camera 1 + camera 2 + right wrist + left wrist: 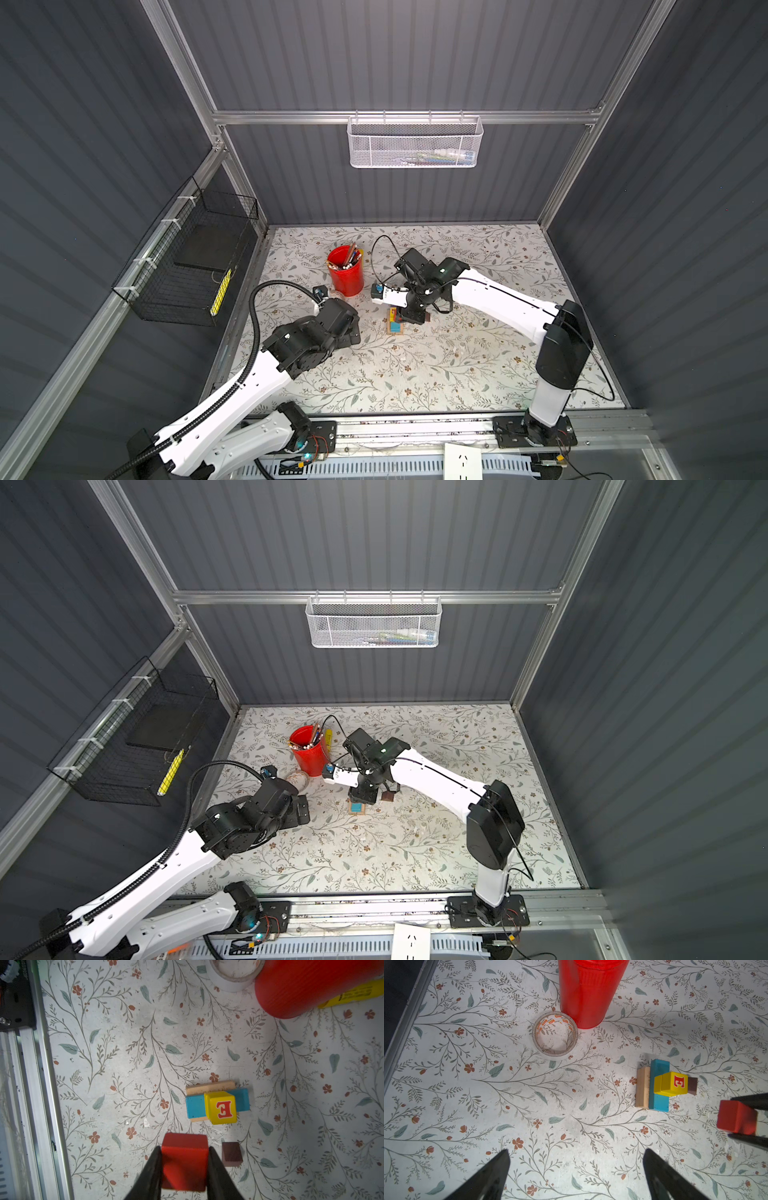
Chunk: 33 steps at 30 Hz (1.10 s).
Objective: Build the wood block tower
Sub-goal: 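Carry the red cube with the right gripper over the yellow cubes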
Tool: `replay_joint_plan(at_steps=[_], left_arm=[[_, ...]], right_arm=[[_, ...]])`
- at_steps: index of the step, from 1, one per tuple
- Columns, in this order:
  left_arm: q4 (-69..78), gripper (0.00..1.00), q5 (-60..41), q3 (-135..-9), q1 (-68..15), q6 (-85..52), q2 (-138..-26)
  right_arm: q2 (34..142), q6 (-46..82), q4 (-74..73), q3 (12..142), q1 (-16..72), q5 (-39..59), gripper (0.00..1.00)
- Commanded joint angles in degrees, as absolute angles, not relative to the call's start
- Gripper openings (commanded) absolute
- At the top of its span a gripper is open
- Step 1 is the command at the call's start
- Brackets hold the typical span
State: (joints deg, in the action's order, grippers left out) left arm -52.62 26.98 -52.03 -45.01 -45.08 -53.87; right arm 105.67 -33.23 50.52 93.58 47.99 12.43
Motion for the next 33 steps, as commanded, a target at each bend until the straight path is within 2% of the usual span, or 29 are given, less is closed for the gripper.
replay_joint_plan(at_steps=[1,8,21,33], left_arm=[[-52.1,0.99,27.4,-50.9,-45.0,-47.0,-54.0],[-53.0,1.0,29.6,-50.0,-45.0,-49.2,-53.2],[-54.4,1.0,30.9,-49.7,-45.0,-50.3,-52.3],[-54.5,1.0,31.5,-49.8,-45.0,-50.3,-52.6]], right_arm=[[108.6,-37.3,56.1,97.4,47.5,10.5,0.16],[113.8,-37.9,58.3,102.8,47.5,6.3,0.16],[119.5,-40.1,59.4,109.0,47.5,7.7,0.17],[121.9,-40.7,59.5,109.6,47.5,6.1,0.18]])
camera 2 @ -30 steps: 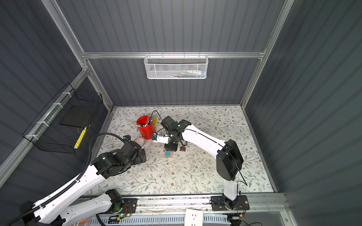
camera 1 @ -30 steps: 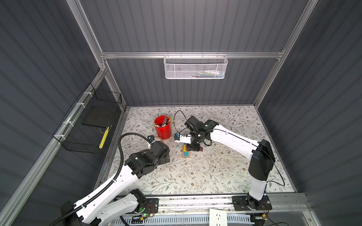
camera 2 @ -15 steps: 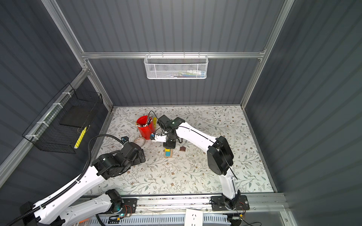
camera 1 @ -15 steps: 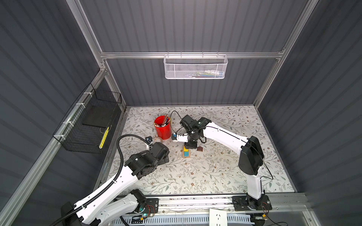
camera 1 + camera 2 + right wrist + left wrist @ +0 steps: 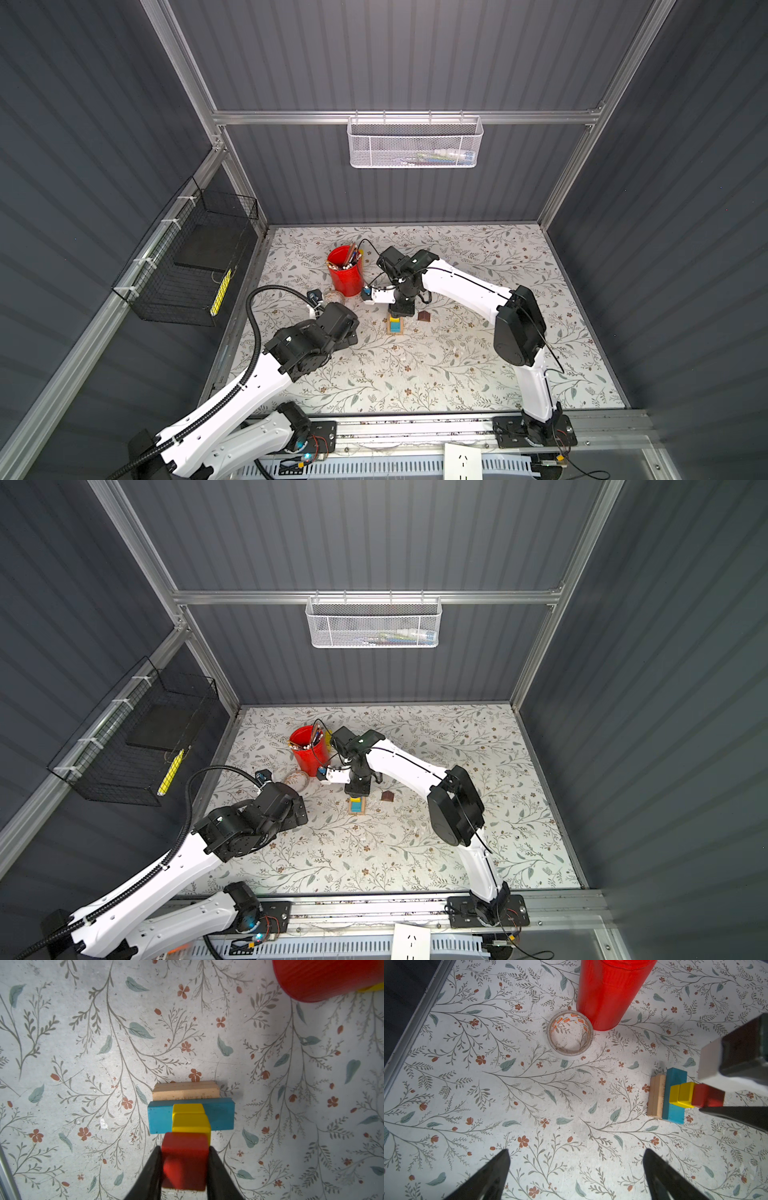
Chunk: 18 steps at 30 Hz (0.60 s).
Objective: Build the wood block tower
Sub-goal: 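Carry the red cube with the right gripper over the yellow cubes, then lower the red cube onto the yellow cubes with the right gripper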
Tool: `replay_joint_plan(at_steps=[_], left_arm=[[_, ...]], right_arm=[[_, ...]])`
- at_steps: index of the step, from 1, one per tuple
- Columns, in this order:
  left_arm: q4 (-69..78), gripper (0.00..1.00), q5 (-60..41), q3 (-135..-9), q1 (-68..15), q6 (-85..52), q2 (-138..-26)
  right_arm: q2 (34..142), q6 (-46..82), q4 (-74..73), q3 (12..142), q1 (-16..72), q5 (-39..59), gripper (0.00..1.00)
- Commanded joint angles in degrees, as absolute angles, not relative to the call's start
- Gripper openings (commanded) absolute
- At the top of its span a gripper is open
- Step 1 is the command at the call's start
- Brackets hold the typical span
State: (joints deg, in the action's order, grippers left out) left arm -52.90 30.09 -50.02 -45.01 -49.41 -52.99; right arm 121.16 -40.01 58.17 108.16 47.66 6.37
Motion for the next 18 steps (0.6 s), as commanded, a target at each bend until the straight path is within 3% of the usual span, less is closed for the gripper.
replay_joint_plan(at_steps=[1,18], left_arm=[[-54.6,1.0,31.5,-49.9,-45.0,-50.3,-52.6],[-55.0,1.0,31.7,-50.0,-45.0,-50.6,-52.5]], right_arm=[[122.2,-40.8,59.6,109.8,47.5,6.1,0.18],[123.3,-41.5,58.6,110.1,47.5,5.6,0.23]])
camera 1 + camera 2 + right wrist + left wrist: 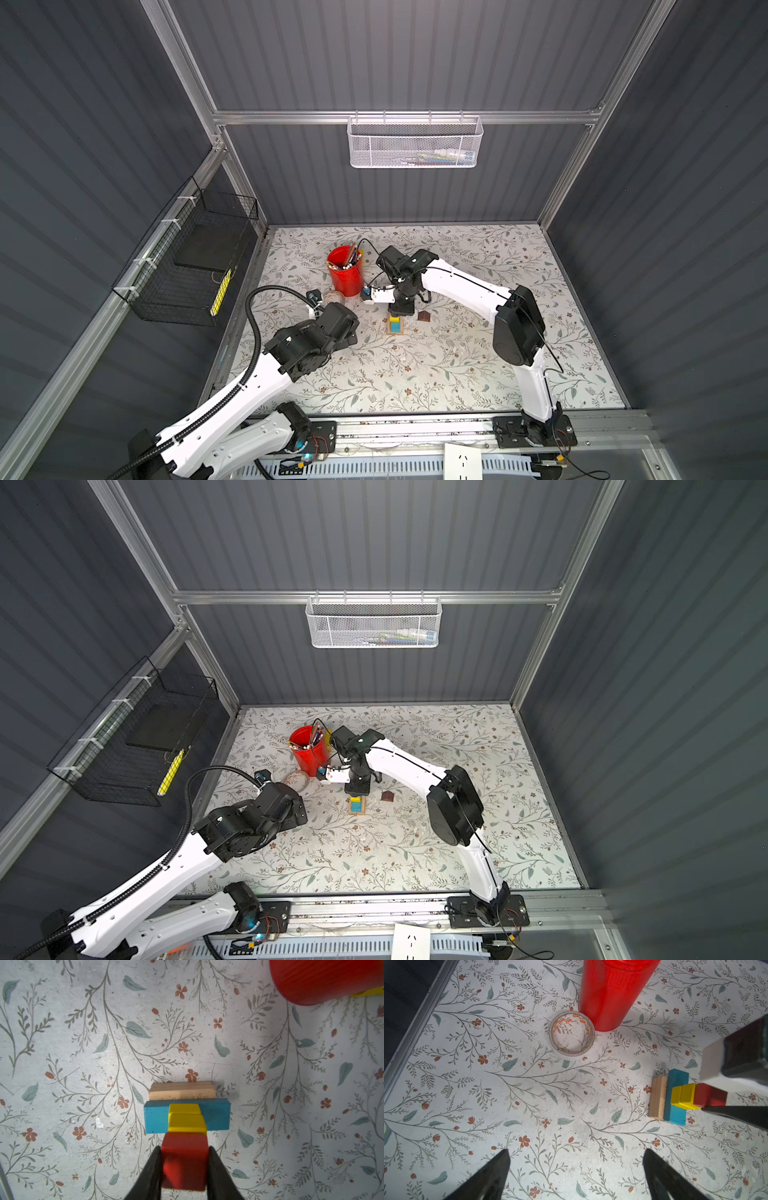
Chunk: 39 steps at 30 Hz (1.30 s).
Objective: Build the wood block tower
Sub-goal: 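Lower the red cube onto the yellow cubes with the right gripper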
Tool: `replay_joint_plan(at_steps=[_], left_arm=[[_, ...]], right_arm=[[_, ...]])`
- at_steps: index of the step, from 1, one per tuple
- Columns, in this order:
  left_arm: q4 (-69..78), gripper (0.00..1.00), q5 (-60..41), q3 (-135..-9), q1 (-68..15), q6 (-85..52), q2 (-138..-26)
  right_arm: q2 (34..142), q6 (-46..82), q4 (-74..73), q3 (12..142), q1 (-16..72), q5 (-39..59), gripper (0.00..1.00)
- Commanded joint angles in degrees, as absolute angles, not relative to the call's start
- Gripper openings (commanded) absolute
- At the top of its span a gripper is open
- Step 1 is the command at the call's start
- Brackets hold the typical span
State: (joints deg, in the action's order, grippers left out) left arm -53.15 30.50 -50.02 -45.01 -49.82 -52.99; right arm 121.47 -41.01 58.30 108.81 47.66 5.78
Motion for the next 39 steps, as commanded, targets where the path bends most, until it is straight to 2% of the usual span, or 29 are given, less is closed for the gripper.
replay_joint_plan(at_steps=[1,12,21,27,39], left_arm=[[-54.9,1.0,31.7,-50.0,-45.0,-50.7,-52.6],[-55.0,1.0,31.6,-49.9,-45.0,-50.6,-52.6],[-54.6,1.0,31.4,-49.8,-45.0,-50.7,-52.6],[-55.1,1.0,31.5,-49.9,-45.0,-50.7,-52.4],[-54.7,1.0,31.3,-49.8,-45.0,-50.8,-52.5]], right_arm=[[123.4,-41.5,58.6,110.1,47.5,5.5,0.23],[123.0,-41.3,58.2,109.7,47.5,5.2,0.38],[123.2,-41.1,57.8,109.3,47.5,5.5,0.43],[123.6,-41.3,58.2,109.2,47.5,5.7,0.44],[123.7,-40.9,58.9,110.3,47.5,7.0,0.37]])
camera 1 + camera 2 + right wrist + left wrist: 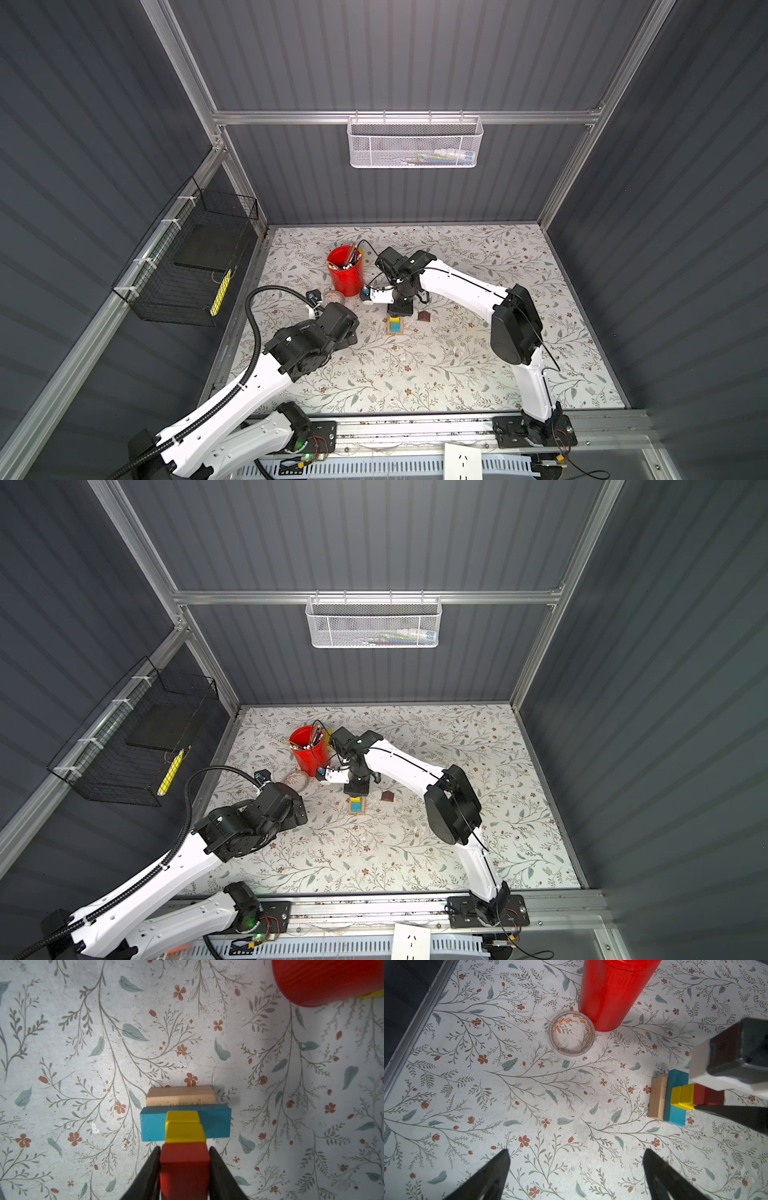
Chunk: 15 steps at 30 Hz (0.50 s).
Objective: Build the wood block tower
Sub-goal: 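Lower the red cube onto the yellow cubes with the right gripper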
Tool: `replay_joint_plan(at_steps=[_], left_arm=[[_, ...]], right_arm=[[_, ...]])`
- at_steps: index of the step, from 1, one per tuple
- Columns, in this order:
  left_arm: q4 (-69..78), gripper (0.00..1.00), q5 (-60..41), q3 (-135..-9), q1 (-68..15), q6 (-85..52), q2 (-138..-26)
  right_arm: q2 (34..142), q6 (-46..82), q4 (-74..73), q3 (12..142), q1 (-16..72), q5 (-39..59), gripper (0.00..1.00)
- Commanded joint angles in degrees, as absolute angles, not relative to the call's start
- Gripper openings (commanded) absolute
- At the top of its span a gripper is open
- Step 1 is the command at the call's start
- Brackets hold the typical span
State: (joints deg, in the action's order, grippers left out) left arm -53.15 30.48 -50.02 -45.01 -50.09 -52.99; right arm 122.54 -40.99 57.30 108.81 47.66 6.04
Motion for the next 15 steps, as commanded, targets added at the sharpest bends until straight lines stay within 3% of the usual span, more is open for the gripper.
replay_joint_plan(at_steps=[1,15], left_arm=[[-54.7,1.0,31.3,-49.8,-45.0,-50.8,-52.5],[-54.9,1.0,31.5,-49.7,-45.0,-50.9,-52.2]], right_arm=[[123.7,-40.9,58.9,110.5,47.5,7.0,0.36],[124.6,-40.4,59.5,111.5,47.5,7.5,0.33]])
